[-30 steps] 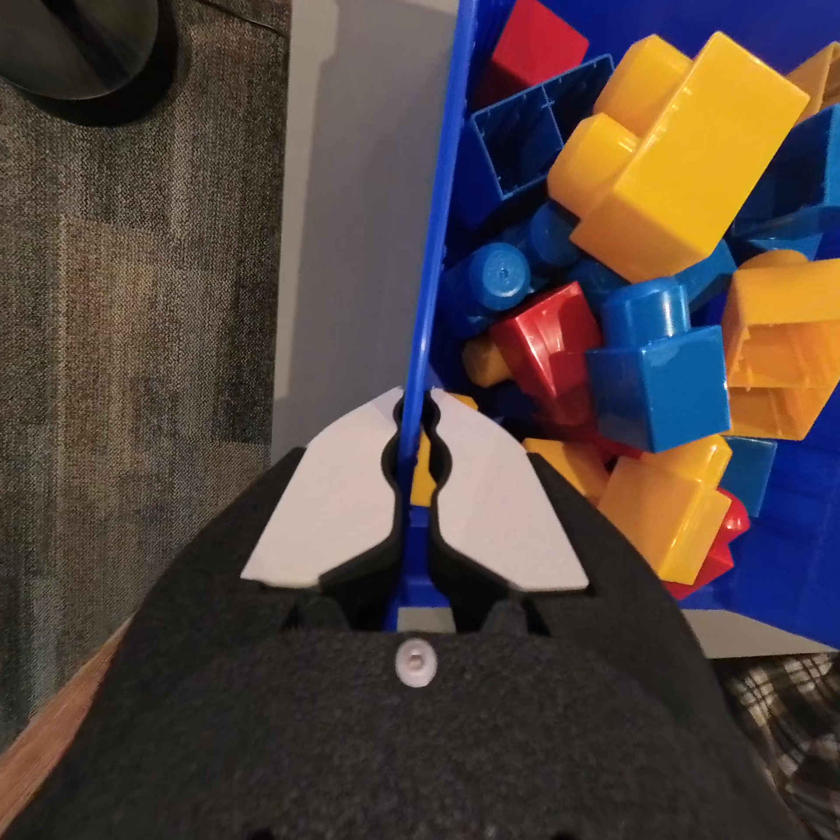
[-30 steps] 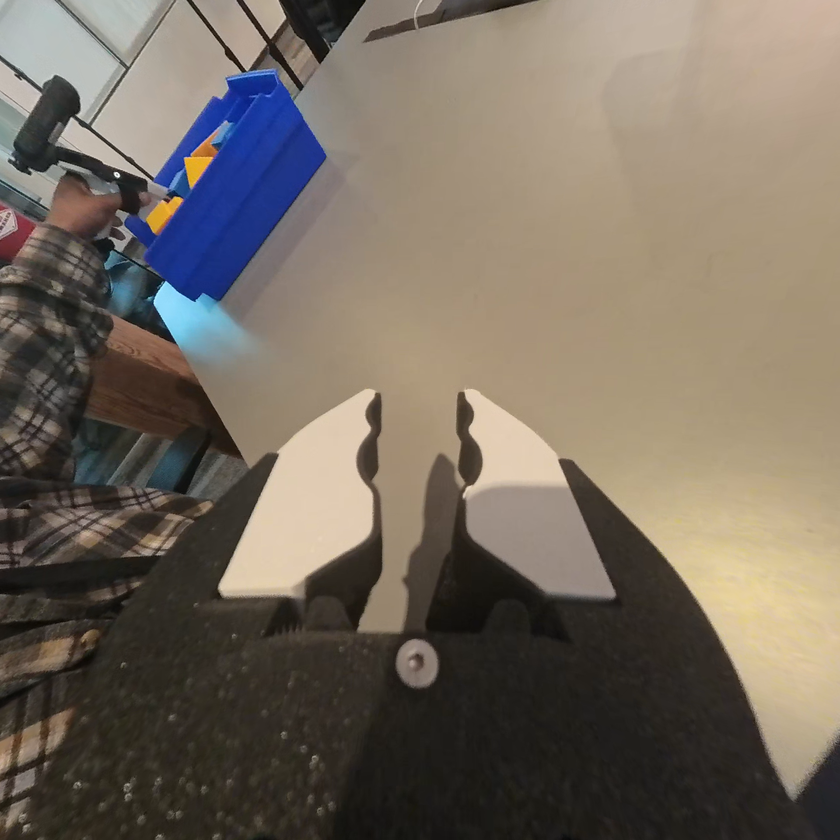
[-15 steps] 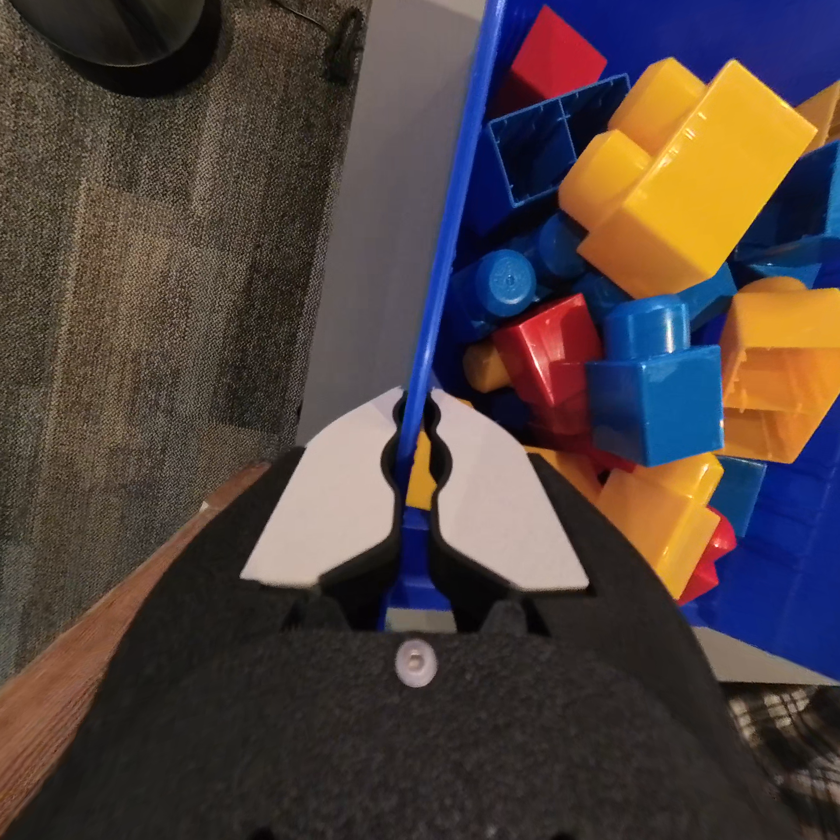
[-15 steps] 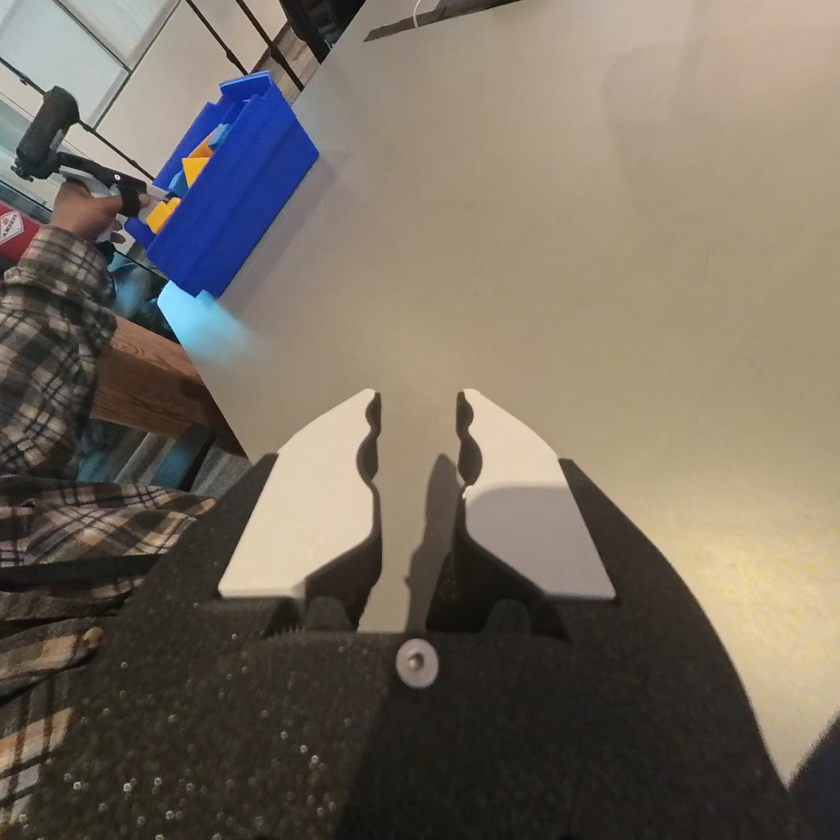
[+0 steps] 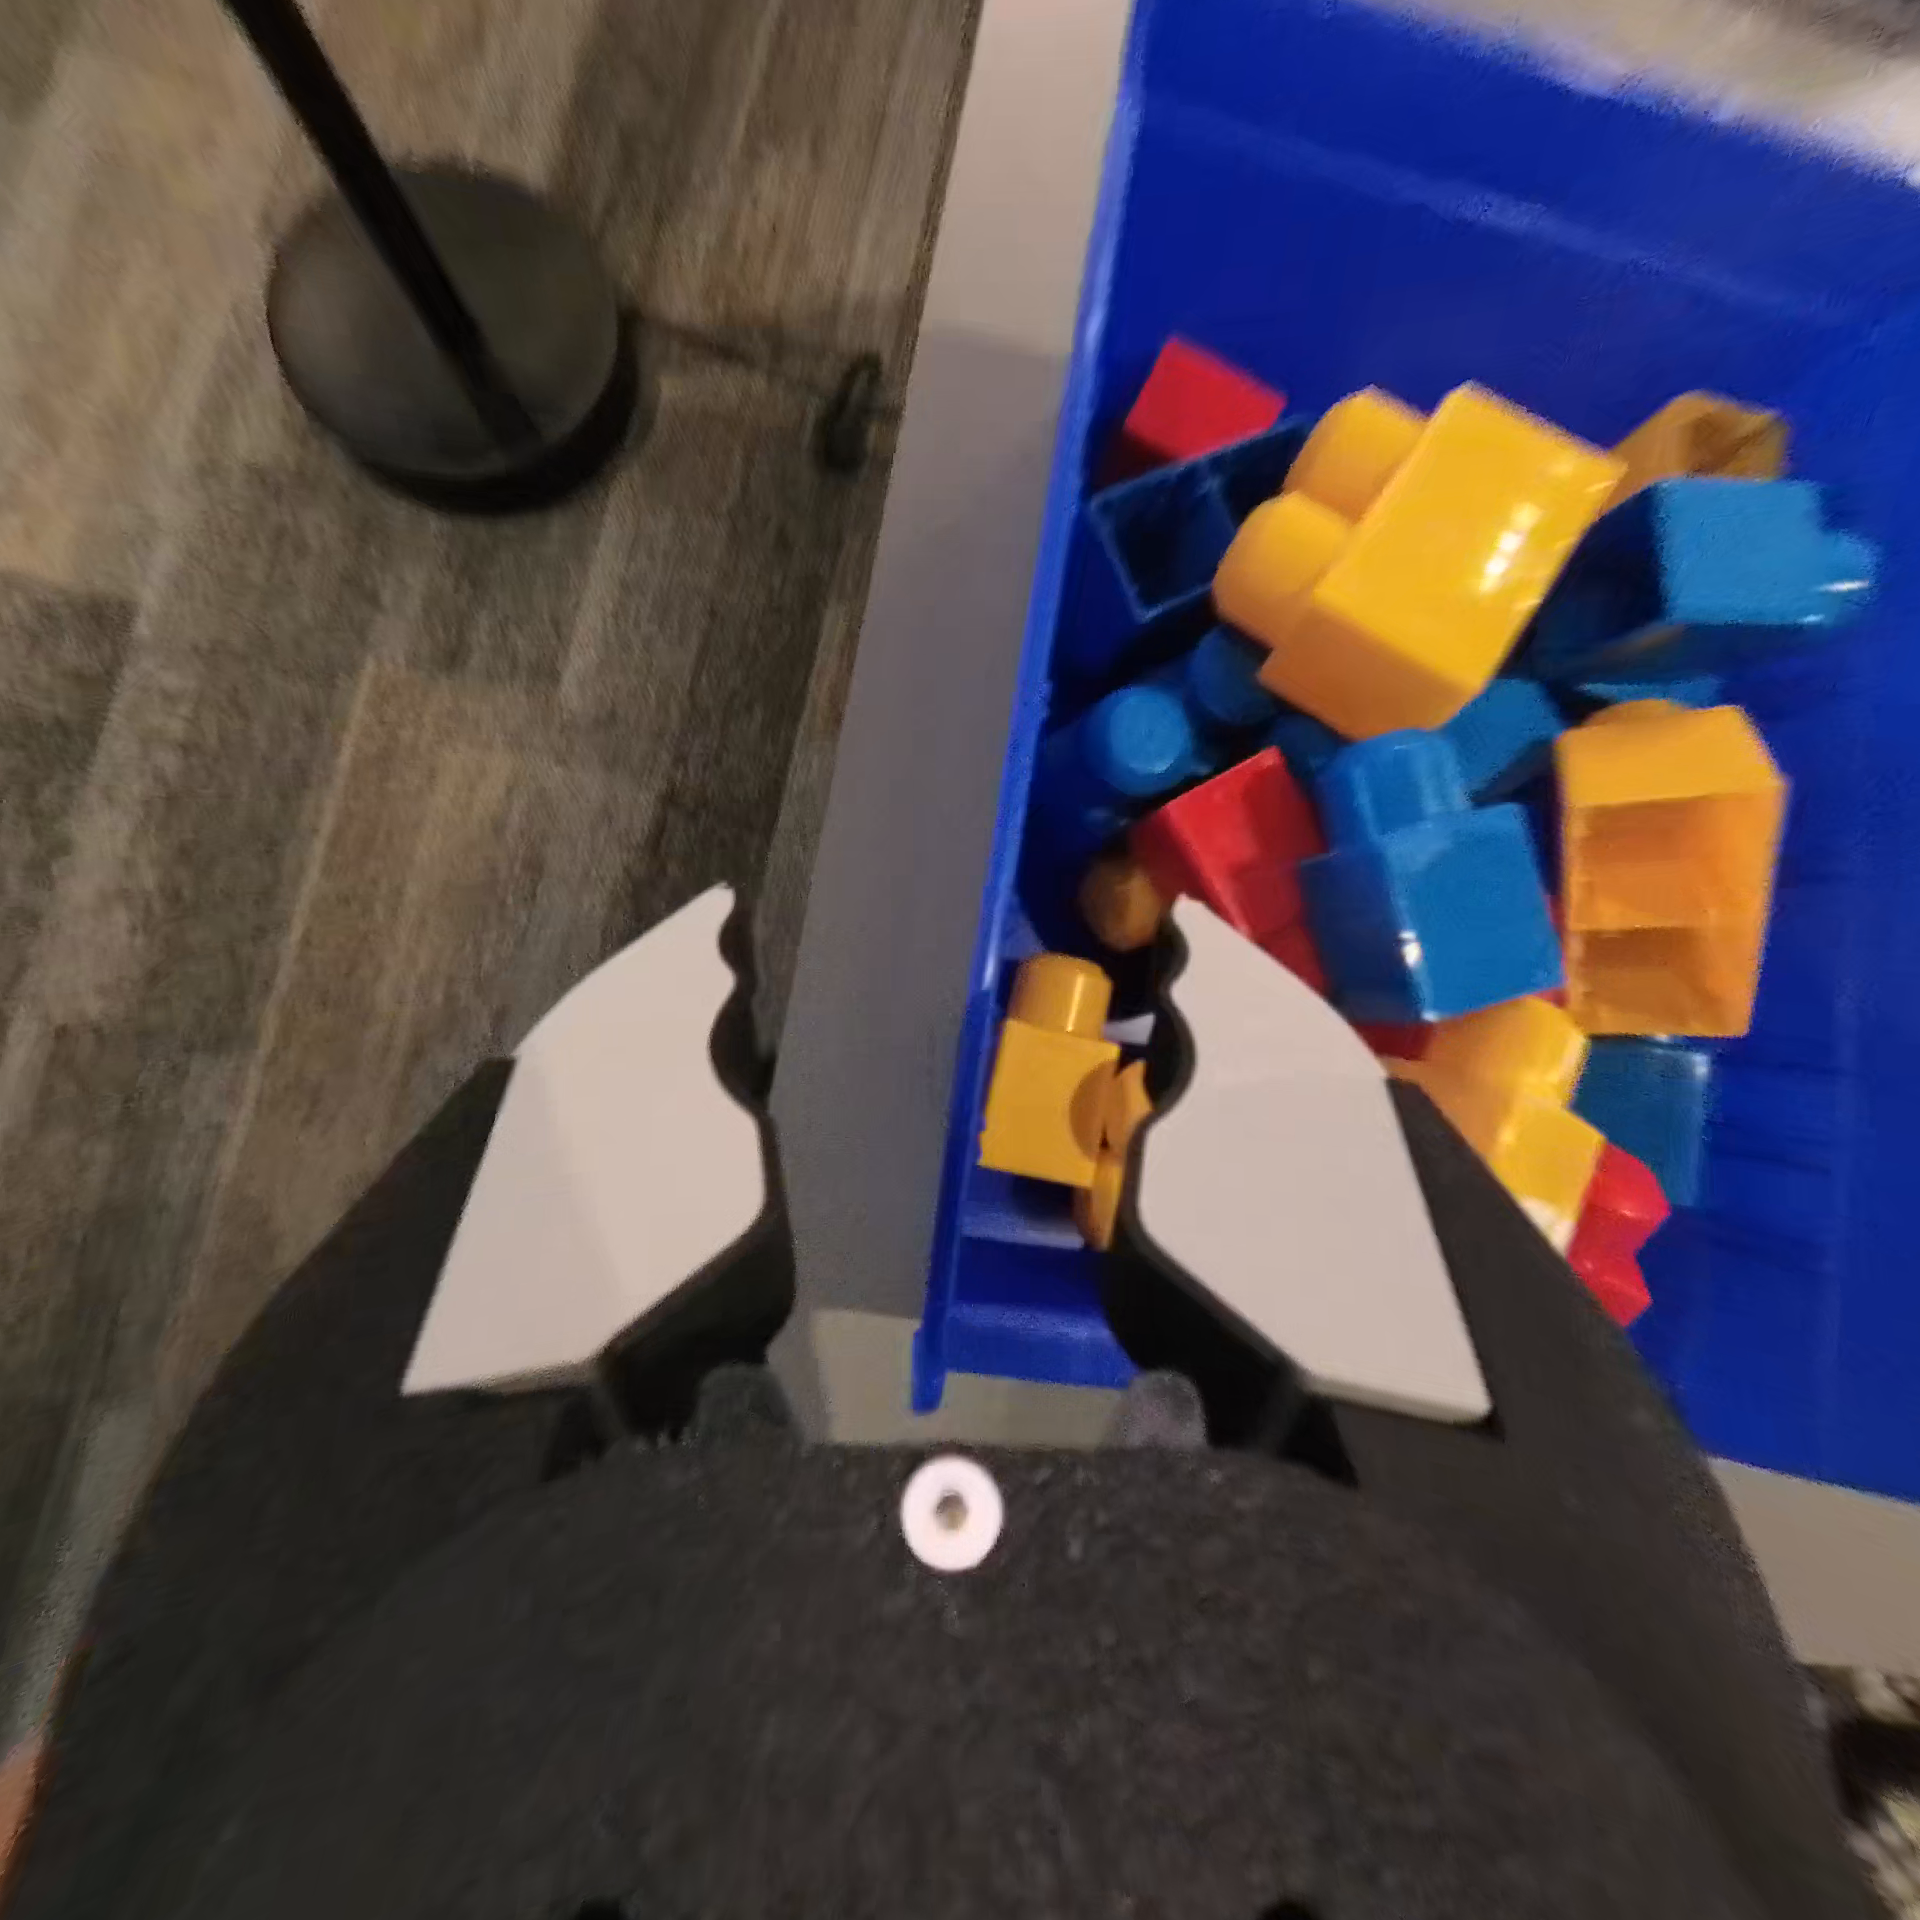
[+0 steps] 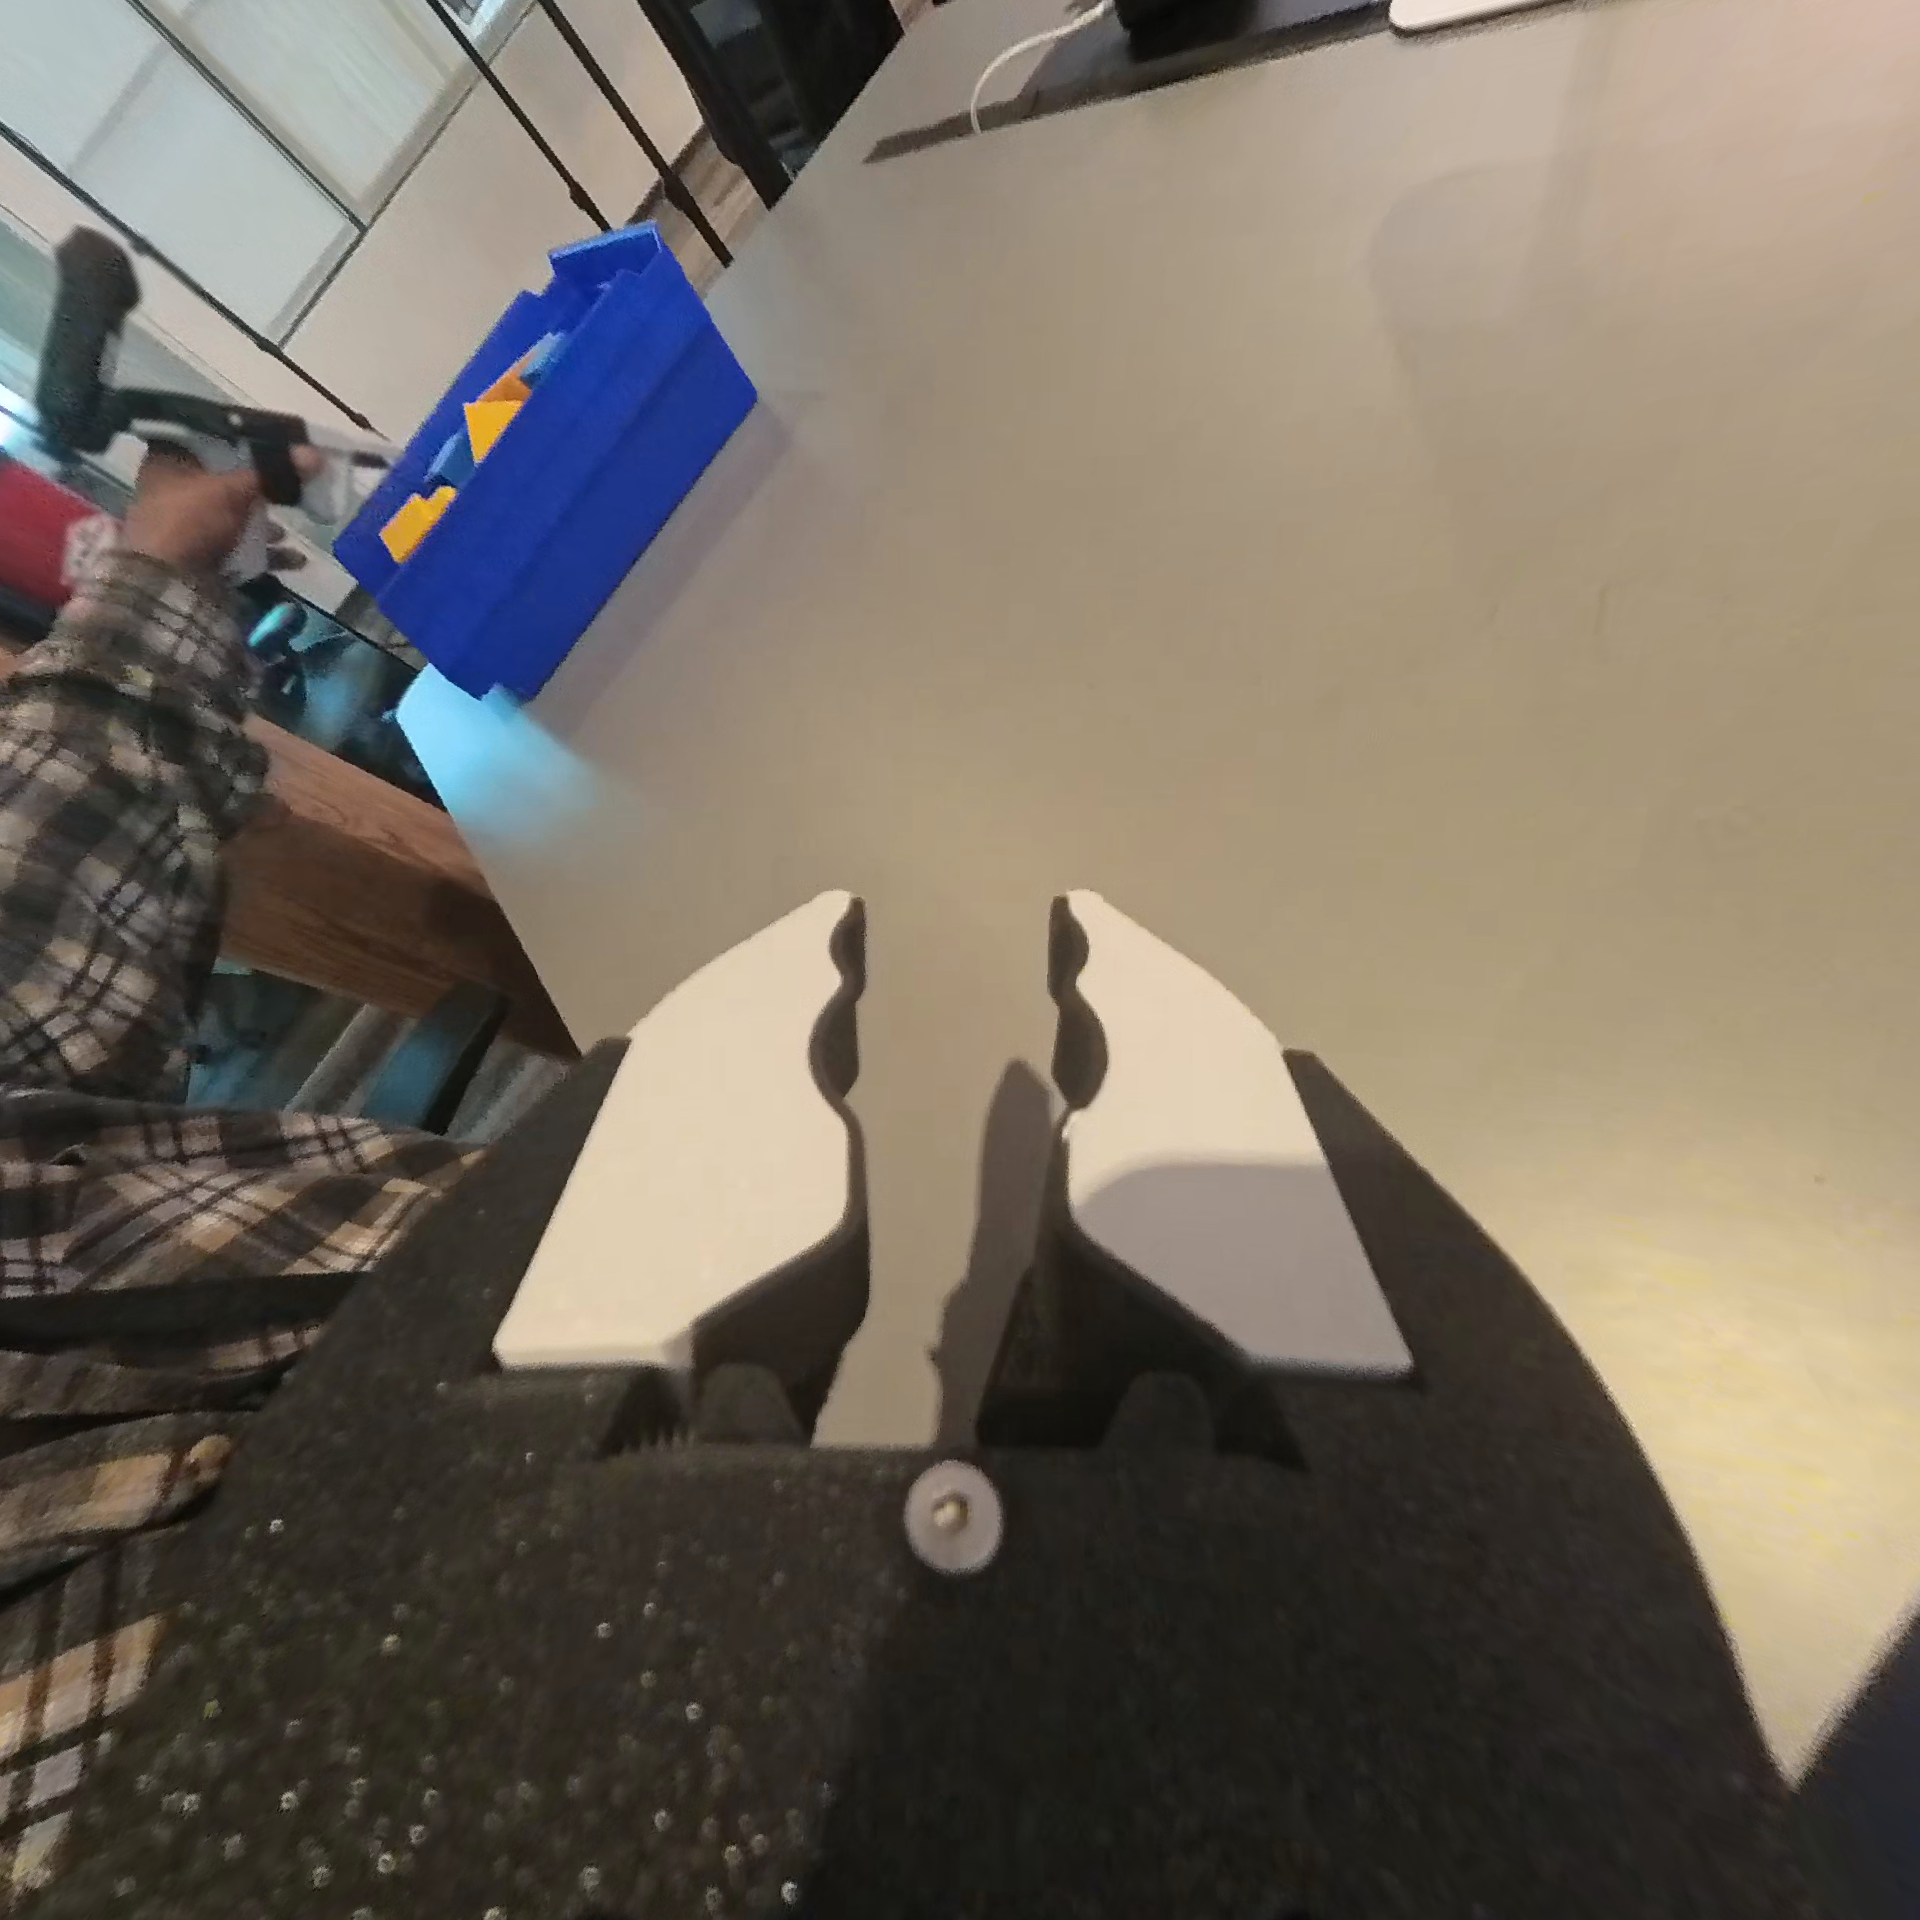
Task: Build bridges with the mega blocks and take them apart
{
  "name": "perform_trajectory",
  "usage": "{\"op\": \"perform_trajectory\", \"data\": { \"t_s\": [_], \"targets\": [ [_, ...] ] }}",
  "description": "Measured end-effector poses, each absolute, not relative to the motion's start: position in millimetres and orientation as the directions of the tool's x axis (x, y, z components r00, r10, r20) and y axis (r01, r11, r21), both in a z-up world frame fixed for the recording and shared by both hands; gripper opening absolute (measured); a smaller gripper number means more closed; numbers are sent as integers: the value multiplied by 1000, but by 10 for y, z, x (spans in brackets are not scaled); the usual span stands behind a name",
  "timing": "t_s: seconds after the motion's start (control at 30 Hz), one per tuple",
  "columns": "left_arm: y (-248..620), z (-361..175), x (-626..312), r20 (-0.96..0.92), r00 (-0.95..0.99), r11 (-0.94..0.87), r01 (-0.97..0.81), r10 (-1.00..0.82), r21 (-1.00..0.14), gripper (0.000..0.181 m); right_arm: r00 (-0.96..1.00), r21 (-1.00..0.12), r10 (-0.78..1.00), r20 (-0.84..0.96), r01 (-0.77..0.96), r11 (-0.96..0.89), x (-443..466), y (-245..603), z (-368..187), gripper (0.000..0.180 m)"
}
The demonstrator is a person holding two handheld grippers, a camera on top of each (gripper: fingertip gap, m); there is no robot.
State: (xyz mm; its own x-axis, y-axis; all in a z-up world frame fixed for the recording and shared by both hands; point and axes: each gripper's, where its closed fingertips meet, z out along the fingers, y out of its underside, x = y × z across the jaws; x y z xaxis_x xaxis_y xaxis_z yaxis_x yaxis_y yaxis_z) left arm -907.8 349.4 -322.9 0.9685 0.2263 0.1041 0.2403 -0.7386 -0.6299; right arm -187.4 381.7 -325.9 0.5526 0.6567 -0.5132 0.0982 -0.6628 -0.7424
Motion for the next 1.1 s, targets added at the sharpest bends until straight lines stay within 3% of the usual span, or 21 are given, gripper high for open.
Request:
{"op": "perform_trajectory", "data": {
  "t_s": [0.1, 0.2, 0.47, 0.8, 1.1],
  "targets": [
    [3477, -2889, -8935, 53, 991, -684, 121, 120, -719, 82, 541, -756, 665, -515, 79, -650, -1858, 3840, -3245, 35],
    [3412, -2685, -8673, -28, 1000, -681, -17, 6, -733, 92, 523, -769, 679, -516, 67, -636, -1866, 3841, -3237, 37],
    [3248, -2775, -7947, -193, 958, -735, -286, -211, -615, 96, 497, -773, 692, -524, 65, -631, -1869, 3796, -3285, 40],
    [3418, -2794, -7367, -138, 953, -674, -289, -270, -680, 89, 499, -770, 682, -535, 44, -637, -1784, 3778, -3346, 40],
    [3362, -3026, -7601, -152, 961, -777, -278, -233, -565, 82, 510, -768, 668, -542, 22, -640, -1686, 3791, -3433, 39]
  ]
}}
